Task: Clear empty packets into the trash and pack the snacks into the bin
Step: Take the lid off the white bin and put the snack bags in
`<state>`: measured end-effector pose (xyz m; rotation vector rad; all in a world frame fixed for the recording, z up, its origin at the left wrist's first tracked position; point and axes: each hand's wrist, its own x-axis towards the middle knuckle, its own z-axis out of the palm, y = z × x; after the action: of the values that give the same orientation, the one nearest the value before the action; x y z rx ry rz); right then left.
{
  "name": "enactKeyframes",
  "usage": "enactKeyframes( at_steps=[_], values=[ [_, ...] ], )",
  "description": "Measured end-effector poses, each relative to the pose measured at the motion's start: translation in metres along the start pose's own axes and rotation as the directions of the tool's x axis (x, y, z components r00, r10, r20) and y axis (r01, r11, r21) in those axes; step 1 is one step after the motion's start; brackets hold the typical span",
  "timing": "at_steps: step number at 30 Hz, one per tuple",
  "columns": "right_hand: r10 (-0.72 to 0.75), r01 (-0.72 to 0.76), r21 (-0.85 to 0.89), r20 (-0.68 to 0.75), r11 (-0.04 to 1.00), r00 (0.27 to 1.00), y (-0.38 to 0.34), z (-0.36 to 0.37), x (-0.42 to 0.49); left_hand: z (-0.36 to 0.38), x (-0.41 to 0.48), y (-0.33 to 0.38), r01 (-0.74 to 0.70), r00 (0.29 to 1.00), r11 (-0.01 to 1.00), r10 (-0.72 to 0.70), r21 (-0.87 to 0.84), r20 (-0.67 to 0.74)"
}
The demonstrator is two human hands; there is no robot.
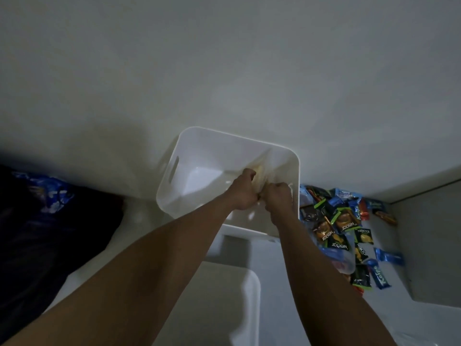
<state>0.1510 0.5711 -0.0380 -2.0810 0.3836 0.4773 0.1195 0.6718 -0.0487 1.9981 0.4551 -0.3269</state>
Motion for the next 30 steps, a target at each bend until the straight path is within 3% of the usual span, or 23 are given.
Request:
enactKeyframes(
  at_steps=[3,5,9,13,22,30],
  values=[
    [-0.003,-0.004,0.099,0.074,0.995,0.997,-0.005,-0.010,-0.002,0.003,0.008,0.001,-0.045,0.998,0.995,0.042,0.091,0.039],
    [-0.042,0.035,0.148,0.042,0.988,0.998,-0.008,-0.013,0.001,0.006,0.010,0.001,-0.062,0.995,0.991,0.051,0.120,0.091],
    [-0.097,0.095,0.081,0.022,0.992,0.995,-0.015,-0.016,0.002,0.011,0.008,0.009,-0.115,0.981,0.978,0.084,0.175,0.178],
    [-0.201,0.202,-0.107,0.021,0.973,0.979,-0.015,-0.029,0.000,0.012,0.008,0.011,-0.123,0.975,0.956,0.067,0.265,0.211],
    [-0.431,0.396,-0.266,-0.091,0.879,0.898,-0.014,-0.082,-0.028,0.015,-0.018,0.037,-0.143,0.989,0.955,0.131,0.258,0.061],
    [-0.458,0.424,-0.220,-0.134,0.879,0.879,0.039,-0.166,-0.044,0.048,-0.057,0.094,-0.176,0.964,0.960,0.213,0.218,-0.158]
  ],
)
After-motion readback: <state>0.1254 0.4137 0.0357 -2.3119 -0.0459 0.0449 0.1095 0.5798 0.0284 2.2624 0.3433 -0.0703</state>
